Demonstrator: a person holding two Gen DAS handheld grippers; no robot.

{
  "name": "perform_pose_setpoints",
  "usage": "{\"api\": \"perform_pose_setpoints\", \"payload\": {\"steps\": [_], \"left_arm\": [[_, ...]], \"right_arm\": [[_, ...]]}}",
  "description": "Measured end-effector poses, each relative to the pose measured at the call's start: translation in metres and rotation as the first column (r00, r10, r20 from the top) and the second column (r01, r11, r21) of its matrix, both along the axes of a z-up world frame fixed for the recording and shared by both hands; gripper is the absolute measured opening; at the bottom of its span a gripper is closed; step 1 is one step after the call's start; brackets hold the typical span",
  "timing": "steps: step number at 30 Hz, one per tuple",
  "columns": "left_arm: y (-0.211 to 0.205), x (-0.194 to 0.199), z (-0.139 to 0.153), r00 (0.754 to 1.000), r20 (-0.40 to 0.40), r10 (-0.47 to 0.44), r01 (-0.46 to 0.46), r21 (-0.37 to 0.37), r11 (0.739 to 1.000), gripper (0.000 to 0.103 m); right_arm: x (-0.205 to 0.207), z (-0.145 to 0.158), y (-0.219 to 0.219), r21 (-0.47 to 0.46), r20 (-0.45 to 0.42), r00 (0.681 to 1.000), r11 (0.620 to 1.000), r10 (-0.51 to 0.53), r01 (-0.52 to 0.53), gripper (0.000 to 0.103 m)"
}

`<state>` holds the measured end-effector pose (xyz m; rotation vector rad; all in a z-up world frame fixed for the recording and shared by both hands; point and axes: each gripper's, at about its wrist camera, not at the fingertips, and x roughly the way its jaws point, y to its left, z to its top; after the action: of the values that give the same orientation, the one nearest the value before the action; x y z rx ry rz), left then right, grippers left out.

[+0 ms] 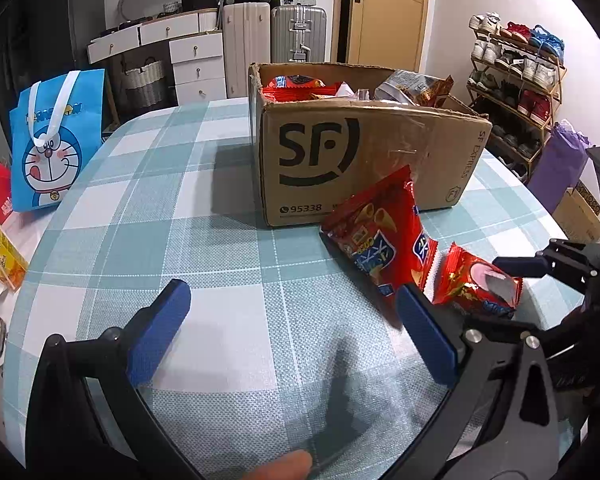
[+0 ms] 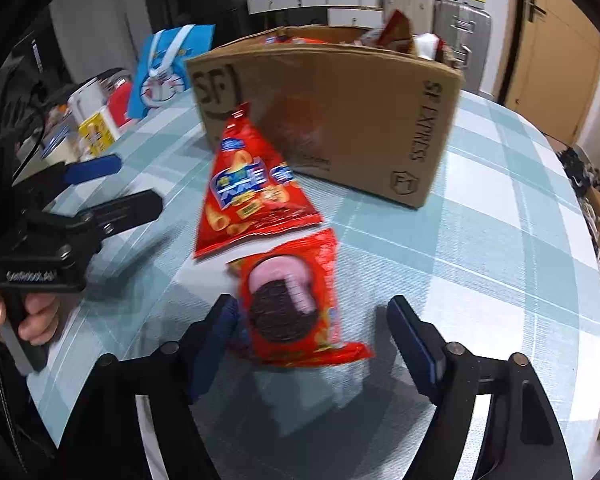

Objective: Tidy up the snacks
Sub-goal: 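Grasp the red Oreo pack with the right tool while the left tool grasps the red snack bag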

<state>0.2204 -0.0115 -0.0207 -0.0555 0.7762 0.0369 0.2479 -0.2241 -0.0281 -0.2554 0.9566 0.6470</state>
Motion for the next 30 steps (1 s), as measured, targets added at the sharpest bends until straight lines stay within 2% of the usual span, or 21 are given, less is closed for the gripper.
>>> {"api": "perform_pose_setpoints", "payload": {"steps": [3, 6, 8, 9, 10, 17, 22, 27, 30], "left_arm": [[-0.001, 0.000, 0.000, 1.000, 0.001, -0.002, 0.002, 0.004, 1.000, 0.103], [-0.001, -0.001, 0.001, 1.000, 0.002, -0.005, 0.005, 0.002, 1.000, 0.103], [-0.001, -0.001, 0.001, 1.000, 0.003, -0.006, 0.006, 0.003, 1.000, 0.103], [-0.002, -0.001, 0.000, 1.000, 0.001, -0.007, 0.007, 0.004, 1.000, 0.103], [-0.002, -0.001, 0.000, 1.000, -0.001, -0.008, 0.008, 0.005, 1.000, 0.103], [-0.003, 0.001, -0.002, 1.000, -0.010, -0.015, 0.015, -0.024, 1.000, 0.103], [-0.005, 0.005, -0.003, 1.000, -0.025, -0.012, 0.010, -0.105, 0.994, 0.103], [-0.019, 0.016, -0.005, 0.999, -0.037, -0.017, 0.014, -0.095, 0.995, 0.103], [-0.024, 0.026, -0.008, 0.997, -0.062, -0.038, 0.028, -0.142, 0.989, 0.102]], "right_arm": [[-0.006, -0.001, 0.004, 0.000, -0.004, 1.000, 1.000, 0.026, -0.026, 0.066], [-0.007, 0.000, 0.003, 0.007, -0.003, 1.000, 1.000, 0.029, -0.029, 0.063], [-0.006, 0.001, 0.000, 0.021, -0.005, 1.000, 0.999, 0.027, -0.027, 0.057], [-0.006, 0.002, -0.001, 0.029, -0.002, 1.000, 0.999, 0.031, -0.031, 0.047], [-0.007, 0.003, -0.002, 0.040, -0.003, 0.999, 0.999, 0.036, -0.036, 0.045], [-0.006, 0.013, -0.011, 0.074, 0.036, 0.999, 0.997, 0.016, -0.019, 0.045], [-0.002, 0.021, -0.020, 0.094, 0.051, 0.998, 0.995, -0.030, 0.025, 0.045], [0.003, 0.027, -0.031, 0.107, 0.059, 0.996, 0.993, -0.064, 0.058, 0.045], [0.004, 0.030, -0.036, 0.113, 0.064, 0.995, 0.991, -0.075, 0.068, 0.045]]}}
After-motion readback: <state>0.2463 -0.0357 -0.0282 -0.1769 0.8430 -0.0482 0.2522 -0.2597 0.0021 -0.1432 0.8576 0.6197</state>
